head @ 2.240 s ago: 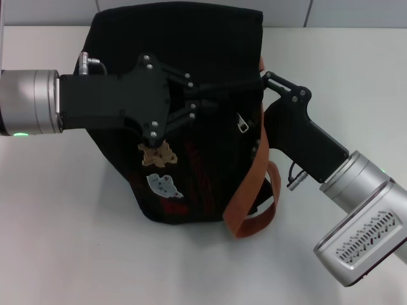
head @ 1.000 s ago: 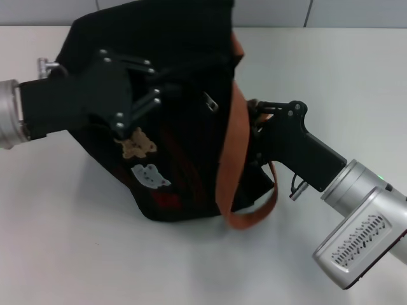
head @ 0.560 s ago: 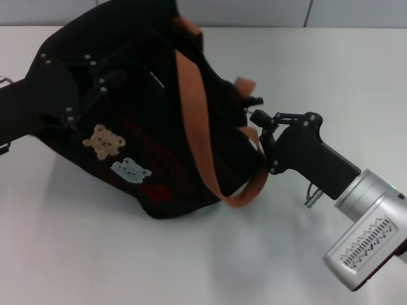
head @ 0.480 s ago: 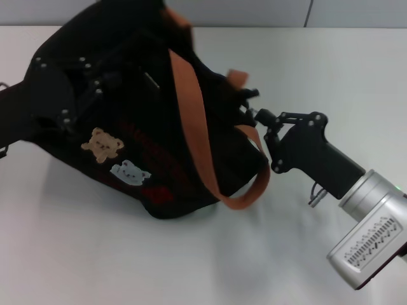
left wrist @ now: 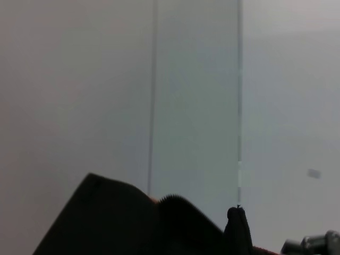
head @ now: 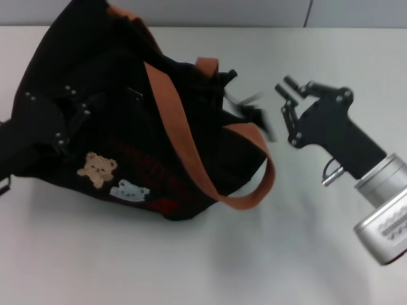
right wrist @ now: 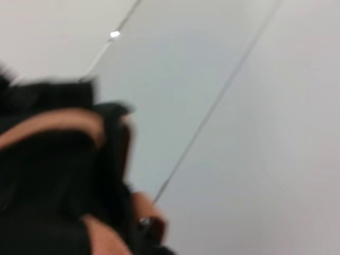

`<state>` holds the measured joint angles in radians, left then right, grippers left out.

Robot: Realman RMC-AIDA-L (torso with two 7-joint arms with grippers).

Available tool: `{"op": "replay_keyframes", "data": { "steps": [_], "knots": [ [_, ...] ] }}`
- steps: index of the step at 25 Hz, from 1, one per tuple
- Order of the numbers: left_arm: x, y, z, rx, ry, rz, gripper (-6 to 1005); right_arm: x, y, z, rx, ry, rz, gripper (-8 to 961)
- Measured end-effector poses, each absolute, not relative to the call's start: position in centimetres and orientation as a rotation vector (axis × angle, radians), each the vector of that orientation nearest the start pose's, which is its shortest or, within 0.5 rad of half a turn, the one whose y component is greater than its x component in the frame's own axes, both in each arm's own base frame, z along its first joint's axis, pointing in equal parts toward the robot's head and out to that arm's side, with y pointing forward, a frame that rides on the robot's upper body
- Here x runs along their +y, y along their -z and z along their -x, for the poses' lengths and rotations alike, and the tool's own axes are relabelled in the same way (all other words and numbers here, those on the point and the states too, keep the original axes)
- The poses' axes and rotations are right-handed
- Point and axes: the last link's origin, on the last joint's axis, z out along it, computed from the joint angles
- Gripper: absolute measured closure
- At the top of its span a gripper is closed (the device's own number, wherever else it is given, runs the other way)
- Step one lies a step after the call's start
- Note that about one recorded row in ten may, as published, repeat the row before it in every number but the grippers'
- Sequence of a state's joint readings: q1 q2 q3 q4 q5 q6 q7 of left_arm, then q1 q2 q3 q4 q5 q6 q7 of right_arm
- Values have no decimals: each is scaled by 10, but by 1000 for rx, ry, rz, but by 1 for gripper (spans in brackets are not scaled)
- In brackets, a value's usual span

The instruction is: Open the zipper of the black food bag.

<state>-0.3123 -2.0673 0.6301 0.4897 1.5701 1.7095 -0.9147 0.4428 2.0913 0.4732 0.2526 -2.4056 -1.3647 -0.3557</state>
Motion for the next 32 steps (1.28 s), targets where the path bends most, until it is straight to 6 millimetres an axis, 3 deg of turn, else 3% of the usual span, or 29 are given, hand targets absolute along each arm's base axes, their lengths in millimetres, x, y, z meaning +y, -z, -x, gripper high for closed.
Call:
{"op": "replay_keyframes", "data": {
  "steps": [2,5,8,11,17,18,19,20,21,22,23,24,27,28,32],
  "knots": [
    [275,-19,302,-416,1088,2243,870,296,70,-247,-203,-709,1914,946],
    [281,-3,305,-501,1101,2144,862,299,55,-247,-74,-837,1846,865],
    [286,21,298,-557,1117,2086,796,297,37,-258,124,-997,1813,784],
    [285,26,294,-551,1138,2082,730,294,29,-267,195,-1051,1816,643],
    [257,-3,293,-410,1292,2052,562,282,9,-287,301,-1139,1852,367],
    [242,-17,296,-324,1301,2101,522,274,5,-287,290,-1191,1926,322],
    [242,-17,296,-324,1301,2101,482,274,5,-287,290,-1191,1926,290],
    [236,-23,297,-288,1295,2132,442,263,0,-285,272,-1257,2048,258],
    [220,-35,301,-219,1276,2247,402,257,-3,-283,264,-1297,2118,225],
    [220,-35,301,-219,1276,2247,336,257,-3,-283,264,-1297,2118,193],
    [220,-35,301,-219,1276,2247,269,248,-7,-278,253,-1363,2258,161],
    [212,-45,304,-202,1250,2342,203,248,-7,-278,253,-1363,2258,160],
    [207,-52,307,-228,1196,2495,200,240,-8,-270,238,-1421,2488,159],
    [207,-52,307,-228,1196,2495,199,234,-1,-263,202,-1425,2656,158],
    [207,-45,307,-237,1129,2662,197,231,11,-254,171,-1414,2773,155]
  ]
}}
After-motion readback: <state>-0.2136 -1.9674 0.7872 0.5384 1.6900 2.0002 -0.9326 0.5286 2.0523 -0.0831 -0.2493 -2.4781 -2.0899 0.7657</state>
